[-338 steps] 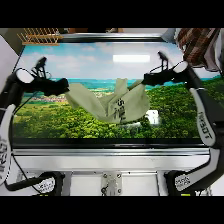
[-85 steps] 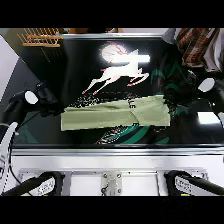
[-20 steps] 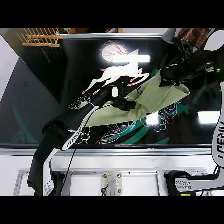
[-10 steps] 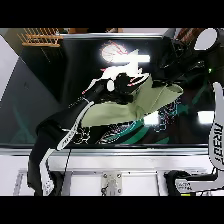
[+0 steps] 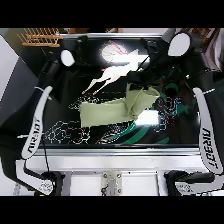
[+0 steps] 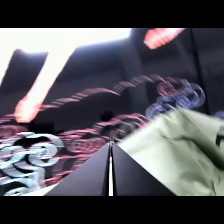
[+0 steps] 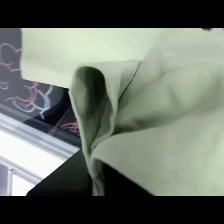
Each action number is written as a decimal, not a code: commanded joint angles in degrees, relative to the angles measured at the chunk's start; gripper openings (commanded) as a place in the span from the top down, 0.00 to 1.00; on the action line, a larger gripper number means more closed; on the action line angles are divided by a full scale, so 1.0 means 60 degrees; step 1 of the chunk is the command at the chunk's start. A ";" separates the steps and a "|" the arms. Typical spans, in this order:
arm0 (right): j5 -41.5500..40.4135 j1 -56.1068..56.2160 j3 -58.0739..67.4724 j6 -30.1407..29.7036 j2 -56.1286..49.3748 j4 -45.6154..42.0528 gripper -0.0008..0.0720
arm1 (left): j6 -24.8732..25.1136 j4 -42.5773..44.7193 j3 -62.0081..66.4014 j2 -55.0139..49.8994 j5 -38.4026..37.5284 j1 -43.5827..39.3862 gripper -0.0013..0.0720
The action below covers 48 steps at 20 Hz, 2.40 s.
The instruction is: Fold the clothes and pants, and hang the long-sleeved shirts on hangers.
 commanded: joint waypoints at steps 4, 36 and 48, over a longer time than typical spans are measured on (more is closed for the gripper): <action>-0.1366 0.1756 0.0004 0.0557 -0.1184 0.0732 0.97 | 0.0386 0.0135 -0.0004 0.1461 -0.0962 0.1781 0.97; -0.5275 -0.2809 -0.7515 -0.4830 -0.0805 0.3446 0.00 | 0.0364 0.0040 -0.6470 0.5162 0.0007 0.1486 0.97; -0.6127 -0.1089 -0.6313 -0.7807 -0.1865 0.6375 0.97 | 0.0189 -0.0477 -0.6677 0.5173 0.0153 0.1457 0.97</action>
